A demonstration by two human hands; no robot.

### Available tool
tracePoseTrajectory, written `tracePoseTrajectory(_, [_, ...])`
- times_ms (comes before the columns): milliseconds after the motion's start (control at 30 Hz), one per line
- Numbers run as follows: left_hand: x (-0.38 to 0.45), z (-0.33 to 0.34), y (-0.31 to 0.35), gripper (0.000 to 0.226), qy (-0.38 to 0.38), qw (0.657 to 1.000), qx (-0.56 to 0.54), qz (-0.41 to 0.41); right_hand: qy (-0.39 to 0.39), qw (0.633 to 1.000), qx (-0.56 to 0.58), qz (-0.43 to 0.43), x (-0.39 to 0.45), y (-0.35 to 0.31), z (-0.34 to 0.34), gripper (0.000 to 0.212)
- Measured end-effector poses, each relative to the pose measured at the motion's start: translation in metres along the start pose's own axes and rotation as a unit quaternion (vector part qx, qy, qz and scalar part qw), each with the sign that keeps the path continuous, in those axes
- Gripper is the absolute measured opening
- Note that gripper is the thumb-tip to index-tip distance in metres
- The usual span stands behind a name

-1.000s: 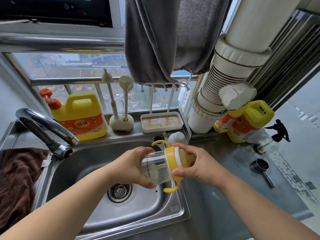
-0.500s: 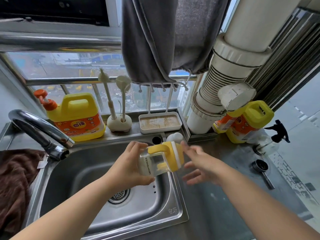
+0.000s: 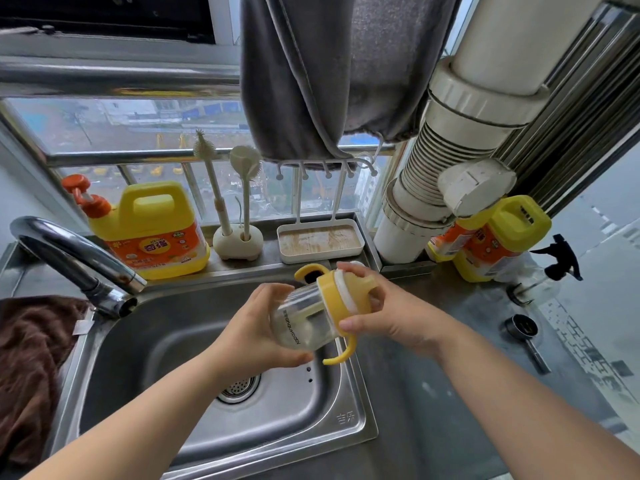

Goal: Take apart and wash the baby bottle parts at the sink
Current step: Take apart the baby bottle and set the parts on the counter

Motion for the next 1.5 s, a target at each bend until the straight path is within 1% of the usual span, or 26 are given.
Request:
tracePoseTrajectory(67, [0.001, -0.001, -0.002, 0.085, 0.005, 1.000, -0.003, 0.001, -0.019, 0.999, 0.013, 0.039, 0.000, 0.007, 0.000, 0.093])
tracePoseTrajectory(167, [0.000, 0.002, 0.000, 0.087, -0.002, 1.000, 0.020, 0.014, -0.018, 0.992, 0.002, 0.122, -0.001, 0.017, 0.002, 0.091])
tracePoseTrajectory(233, [-0.001, 0.008, 0.003, 0.087, -0.018, 0.999, 0.040, 0.027, -0.011, 0.988, -0.024, 0.150, -0.002, 0.022, 0.004, 0.088])
tracePoseTrajectory(267, [-0.002, 0.010, 0.004, 0.087, -0.025, 0.998, 0.048, 0.031, -0.001, 0.989, -0.028, 0.145, -0.001, 0.022, 0.004, 0.083])
tracePoseTrajectory(333, [-0.001, 0.011, 0.002, 0.086, -0.028, 0.998, 0.050, 0.029, 0.017, 0.994, -0.025, 0.104, 0.002, 0.018, 0.001, 0.067])
tracePoseTrajectory(367, [-0.001, 0.011, 0.000, 0.084, -0.027, 0.998, 0.047, 0.027, 0.024, 0.996, -0.041, 0.081, 0.002, 0.016, -0.003, 0.066])
tracePoseTrajectory(433, [0.001, 0.012, -0.002, 0.081, -0.026, 0.999, 0.038, 0.024, 0.023, 0.996, -0.075, 0.053, 0.002, 0.015, -0.006, 0.077])
tracePoseTrajectory(500, [0.003, 0.017, -0.004, 0.082, -0.037, 0.999, 0.036, 0.017, 0.014, 0.993, -0.095, 0.072, 0.002, 0.021, -0.005, 0.089])
tracePoseTrajectory(533, [0.004, 0.021, -0.005, 0.082, -0.045, 0.998, 0.037, 0.015, 0.021, 0.988, -0.132, 0.074, 0.002, 0.022, -0.007, 0.092])
tracePoseTrajectory(600, [0.006, 0.027, -0.008, 0.082, -0.055, 0.998, 0.037, 0.013, 0.048, 0.970, -0.232, 0.061, 0.000, 0.019, -0.016, 0.091])
tracePoseTrajectory(633, [0.007, 0.030, -0.011, 0.083, -0.057, 0.998, 0.034, 0.010, 0.061, 0.962, -0.263, 0.046, -0.002, 0.015, -0.019, 0.088])
tracePoseTrajectory(733, [0.012, 0.030, -0.023, 0.083, -0.047, 0.999, 0.015, -0.011, 0.084, 0.949, -0.304, 0.012, -0.011, 0.006, -0.034, 0.084])
tracePoseTrajectory(800, [0.016, 0.031, -0.030, 0.087, -0.038, 0.999, 0.002, -0.024, 0.094, 0.946, -0.311, 0.009, -0.017, 0.007, -0.046, 0.083])
tracePoseTrajectory(900, [0.022, 0.047, -0.033, 0.091, -0.053, 0.998, -0.007, -0.032, 0.103, 0.943, -0.316, 0.022, -0.020, 0.018, -0.062, 0.085])
tracePoseTrajectory(1000, [0.026, 0.059, -0.036, 0.087, -0.055, 0.997, -0.020, -0.040, 0.105, 0.946, -0.307, 0.027, -0.023, 0.027, -0.071, 0.084])
tracePoseTrajectory(1133, [0.031, 0.068, -0.047, 0.084, -0.051, 0.997, -0.022, -0.052, 0.100, 0.959, -0.263, 0.031, -0.029, 0.041, -0.084, 0.079])
tracePoseTrajectory(1233, [0.035, 0.083, -0.047, 0.085, -0.068, 0.997, 0.014, -0.043, 0.089, 0.964, -0.248, 0.039, -0.030, 0.052, -0.089, 0.078])
tracePoseTrajectory(1400, [0.045, 0.113, -0.047, 0.098, -0.091, 0.994, 0.052, -0.018, 0.076, 0.964, -0.251, 0.036, -0.021, 0.066, -0.091, 0.079])
tracePoseTrajectory(1500, [0.051, 0.126, -0.048, 0.102, -0.108, 0.988, 0.111, -0.001, 0.065, 0.961, -0.265, 0.034, -0.015, 0.072, -0.092, 0.082])
Point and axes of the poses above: each hand's wrist, its own x-axis towards the middle knuckle, its own z-axis out of the palm, y = z × x, the point moved 10 cm from there along x, towards the middle knuckle, and after that the axes turned 15 degrees about -x, right-handed, at the moved point
